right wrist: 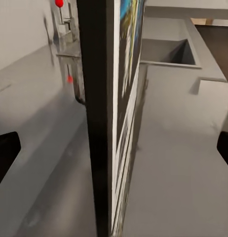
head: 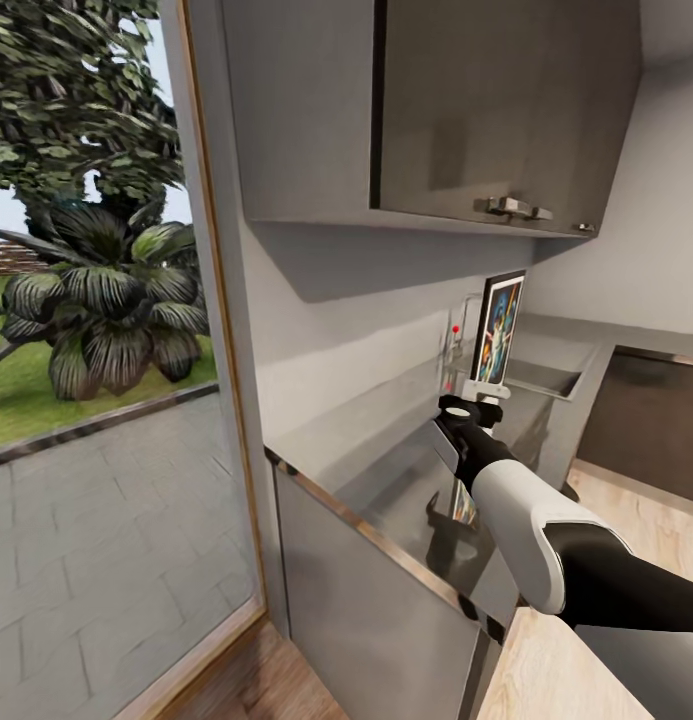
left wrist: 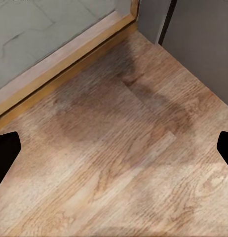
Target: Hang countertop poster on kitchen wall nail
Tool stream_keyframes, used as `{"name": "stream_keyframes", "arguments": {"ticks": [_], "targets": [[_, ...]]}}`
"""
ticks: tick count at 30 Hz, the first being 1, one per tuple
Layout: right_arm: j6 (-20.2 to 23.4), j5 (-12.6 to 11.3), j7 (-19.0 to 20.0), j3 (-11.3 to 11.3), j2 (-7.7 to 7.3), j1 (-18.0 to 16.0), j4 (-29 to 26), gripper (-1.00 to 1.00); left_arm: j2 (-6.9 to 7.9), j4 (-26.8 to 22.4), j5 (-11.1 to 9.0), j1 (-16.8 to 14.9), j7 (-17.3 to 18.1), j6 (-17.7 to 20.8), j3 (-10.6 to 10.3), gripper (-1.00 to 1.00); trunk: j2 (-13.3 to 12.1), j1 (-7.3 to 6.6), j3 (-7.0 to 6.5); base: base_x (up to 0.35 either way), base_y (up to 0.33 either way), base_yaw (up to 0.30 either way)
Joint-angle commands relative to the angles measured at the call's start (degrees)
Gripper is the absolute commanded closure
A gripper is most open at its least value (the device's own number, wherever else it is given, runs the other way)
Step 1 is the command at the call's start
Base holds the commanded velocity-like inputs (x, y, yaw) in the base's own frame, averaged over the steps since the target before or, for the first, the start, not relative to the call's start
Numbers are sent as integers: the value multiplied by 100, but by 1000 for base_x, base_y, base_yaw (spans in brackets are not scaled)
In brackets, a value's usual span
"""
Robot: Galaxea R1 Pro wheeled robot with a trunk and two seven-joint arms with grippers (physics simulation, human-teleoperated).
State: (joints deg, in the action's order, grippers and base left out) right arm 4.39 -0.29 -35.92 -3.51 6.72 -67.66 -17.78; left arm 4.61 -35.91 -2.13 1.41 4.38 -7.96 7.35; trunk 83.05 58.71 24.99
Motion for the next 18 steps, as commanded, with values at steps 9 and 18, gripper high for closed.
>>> {"name": "stream_keyframes", "arguments": {"ticks": [9,18], "targets": [[35,3,-11,-18,4,-2,-14,-100,13,-4,-23,1,46,-3,21,-100,3,2,5,48,0,0],[35,3,-11,-18,4,-2,-15,-100,14,-8,-24,2,46,-3,22,-100,3,2,5,10,-6,0]]}}
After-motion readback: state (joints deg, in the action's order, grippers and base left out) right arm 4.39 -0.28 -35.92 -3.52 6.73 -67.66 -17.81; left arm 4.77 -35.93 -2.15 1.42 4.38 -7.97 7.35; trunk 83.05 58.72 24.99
